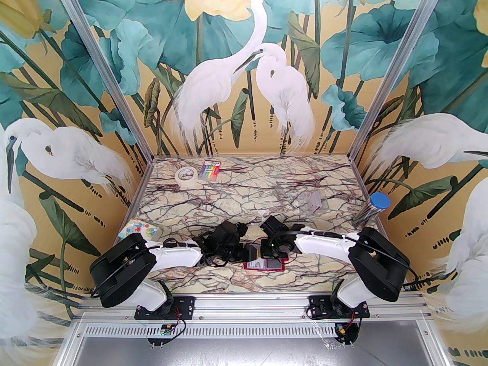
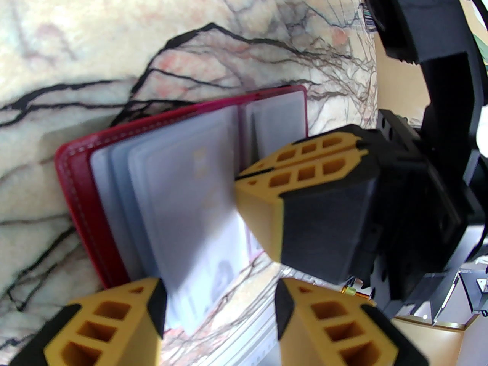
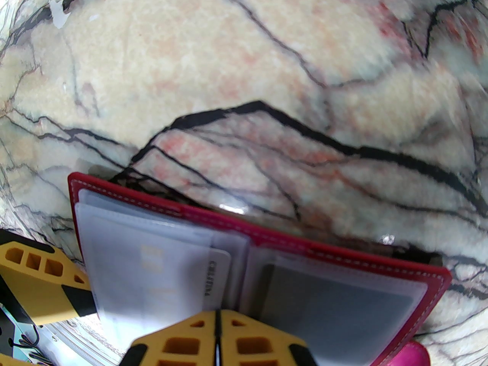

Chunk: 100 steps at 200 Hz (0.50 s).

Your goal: Put the credit cards into the card holder

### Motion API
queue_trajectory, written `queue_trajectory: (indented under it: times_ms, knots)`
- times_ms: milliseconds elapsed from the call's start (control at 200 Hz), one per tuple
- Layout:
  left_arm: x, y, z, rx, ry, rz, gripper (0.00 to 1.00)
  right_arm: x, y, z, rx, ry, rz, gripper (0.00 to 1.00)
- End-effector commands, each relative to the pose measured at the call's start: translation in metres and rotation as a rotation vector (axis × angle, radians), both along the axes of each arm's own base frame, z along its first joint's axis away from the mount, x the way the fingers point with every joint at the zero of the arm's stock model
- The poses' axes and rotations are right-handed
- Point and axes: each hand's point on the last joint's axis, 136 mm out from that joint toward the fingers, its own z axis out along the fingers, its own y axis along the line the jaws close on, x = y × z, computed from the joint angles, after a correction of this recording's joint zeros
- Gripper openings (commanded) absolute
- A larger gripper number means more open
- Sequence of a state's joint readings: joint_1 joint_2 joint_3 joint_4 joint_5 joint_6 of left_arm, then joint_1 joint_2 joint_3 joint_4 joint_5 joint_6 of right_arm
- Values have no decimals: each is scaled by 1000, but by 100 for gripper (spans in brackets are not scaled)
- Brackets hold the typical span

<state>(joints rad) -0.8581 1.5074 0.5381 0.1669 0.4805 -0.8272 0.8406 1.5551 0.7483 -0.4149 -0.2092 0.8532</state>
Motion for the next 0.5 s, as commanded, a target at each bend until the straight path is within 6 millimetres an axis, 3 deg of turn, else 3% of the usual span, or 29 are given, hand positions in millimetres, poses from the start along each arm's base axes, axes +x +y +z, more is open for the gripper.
queue_trajectory:
  times_ms: [0, 245, 495]
  knots:
    - [3, -14, 19, -78, -21, -14, 52, -5, -5, -3, -11, 5, 0, 9]
    - [3, -18, 23, -87, -26, -17, 52, -1, -6, 13, 9, -34, -13, 19]
    - [1, -29, 32, -112, -44, -48, 52, 4, -17, 34, 12, -91, -47, 22]
